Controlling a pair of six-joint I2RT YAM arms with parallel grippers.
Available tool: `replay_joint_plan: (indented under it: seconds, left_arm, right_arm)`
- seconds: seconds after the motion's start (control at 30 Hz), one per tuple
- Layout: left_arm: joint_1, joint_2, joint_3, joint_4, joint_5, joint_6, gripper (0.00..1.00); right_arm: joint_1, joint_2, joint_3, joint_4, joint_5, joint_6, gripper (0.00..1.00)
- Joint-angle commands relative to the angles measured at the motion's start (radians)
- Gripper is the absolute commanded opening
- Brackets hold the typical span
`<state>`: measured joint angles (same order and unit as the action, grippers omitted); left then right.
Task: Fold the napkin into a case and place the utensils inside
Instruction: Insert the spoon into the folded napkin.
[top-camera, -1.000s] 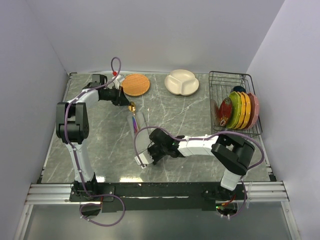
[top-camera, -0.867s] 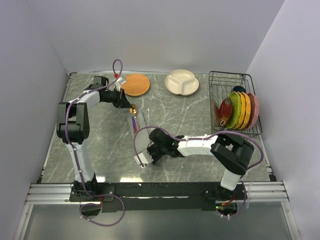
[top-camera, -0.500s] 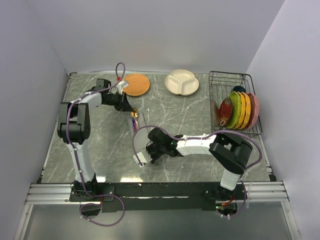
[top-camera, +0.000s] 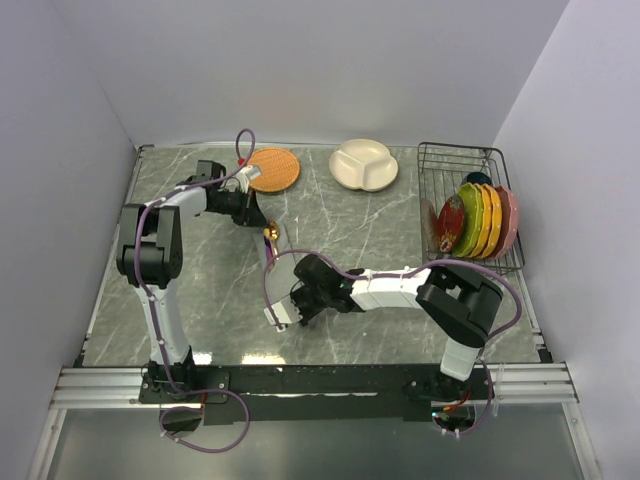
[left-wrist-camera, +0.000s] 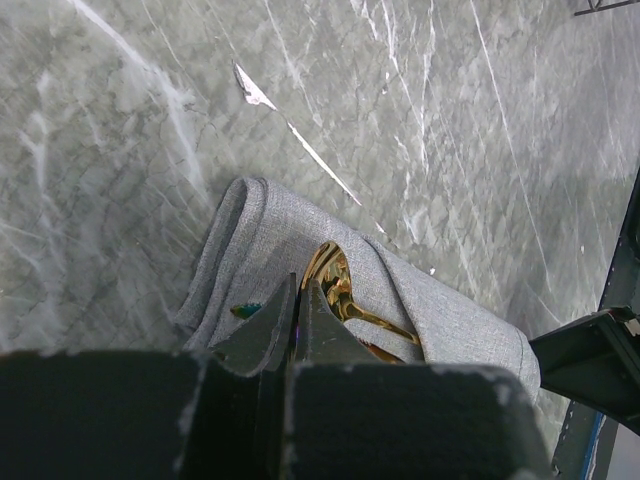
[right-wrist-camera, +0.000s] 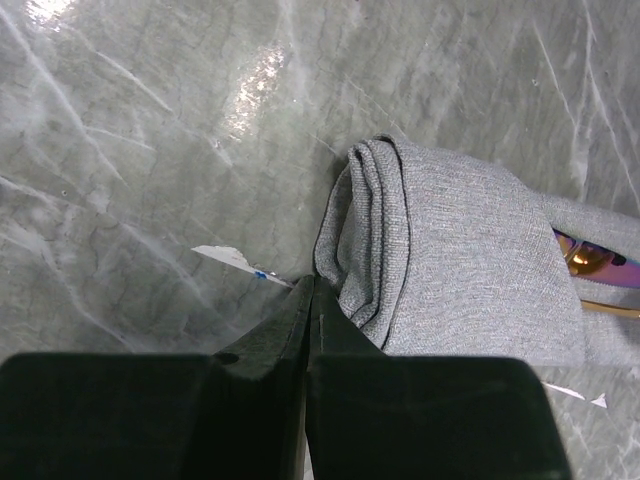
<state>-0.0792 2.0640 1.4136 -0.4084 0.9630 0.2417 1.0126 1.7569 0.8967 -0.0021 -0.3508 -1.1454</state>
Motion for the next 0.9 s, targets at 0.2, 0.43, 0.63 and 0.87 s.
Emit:
replay_joint_plan:
  seconds: [0.2,0.43,0.63,0.87]
  left_arm:
    - [-0.031,0.039,0.019,-0.046,0.022,0.024,0.01]
    - [-0.045,0.044,0.027,-0.053,0.003,0.022,0.02]
    - [-0.047,0.042,0.030,-0.043,-0.036,0.004,0.18]
    - [-0.045,0.024,0.048,-0.020,-0.067,-0.013,0.41]
  right_arm:
    - [0.006,0.041,0.034,-0.001,0.026,0.015,0.01]
    - [0.003,0.046,0.039,0.001,0.029,0.015,0.01]
    - [0.003,0.047,0.039,0.001,0.027,0.015,0.01]
    - [0.001,0.035,0.030,0.030,0.026,0.022,0.01]
